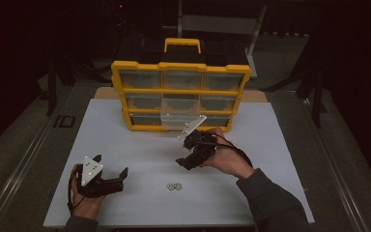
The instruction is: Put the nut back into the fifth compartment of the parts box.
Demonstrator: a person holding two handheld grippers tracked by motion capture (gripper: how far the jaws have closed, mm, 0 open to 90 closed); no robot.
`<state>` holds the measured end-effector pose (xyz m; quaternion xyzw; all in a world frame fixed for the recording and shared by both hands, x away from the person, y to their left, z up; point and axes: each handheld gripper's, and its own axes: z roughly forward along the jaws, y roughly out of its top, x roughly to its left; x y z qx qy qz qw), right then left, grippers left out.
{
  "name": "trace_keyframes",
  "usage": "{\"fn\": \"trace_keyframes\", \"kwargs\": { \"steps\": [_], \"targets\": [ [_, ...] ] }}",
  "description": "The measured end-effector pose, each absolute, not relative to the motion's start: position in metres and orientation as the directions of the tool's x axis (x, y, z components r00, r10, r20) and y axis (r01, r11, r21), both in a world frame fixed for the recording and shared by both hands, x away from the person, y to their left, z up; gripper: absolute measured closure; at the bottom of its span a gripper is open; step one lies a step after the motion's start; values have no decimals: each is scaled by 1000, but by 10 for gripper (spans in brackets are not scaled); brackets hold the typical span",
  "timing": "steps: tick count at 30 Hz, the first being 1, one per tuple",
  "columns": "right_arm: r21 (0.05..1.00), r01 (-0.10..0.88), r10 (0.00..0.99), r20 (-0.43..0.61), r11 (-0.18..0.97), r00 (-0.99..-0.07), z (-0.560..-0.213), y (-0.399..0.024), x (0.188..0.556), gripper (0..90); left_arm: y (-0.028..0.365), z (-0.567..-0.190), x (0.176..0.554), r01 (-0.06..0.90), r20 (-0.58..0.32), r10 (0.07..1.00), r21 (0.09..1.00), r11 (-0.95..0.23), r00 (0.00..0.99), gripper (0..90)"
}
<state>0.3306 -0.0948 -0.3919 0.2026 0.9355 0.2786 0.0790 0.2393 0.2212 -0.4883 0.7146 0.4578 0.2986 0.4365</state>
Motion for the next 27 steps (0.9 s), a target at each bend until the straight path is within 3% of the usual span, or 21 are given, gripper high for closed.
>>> {"fn": "trace_keyframes", "kwargs": {
  "steps": [27],
  "targets": [
    [480,312,364,-16,820,-931,-432,-80,314,275,221,-488,239,394,29,914,896,-204,405,0]
  ]
}}
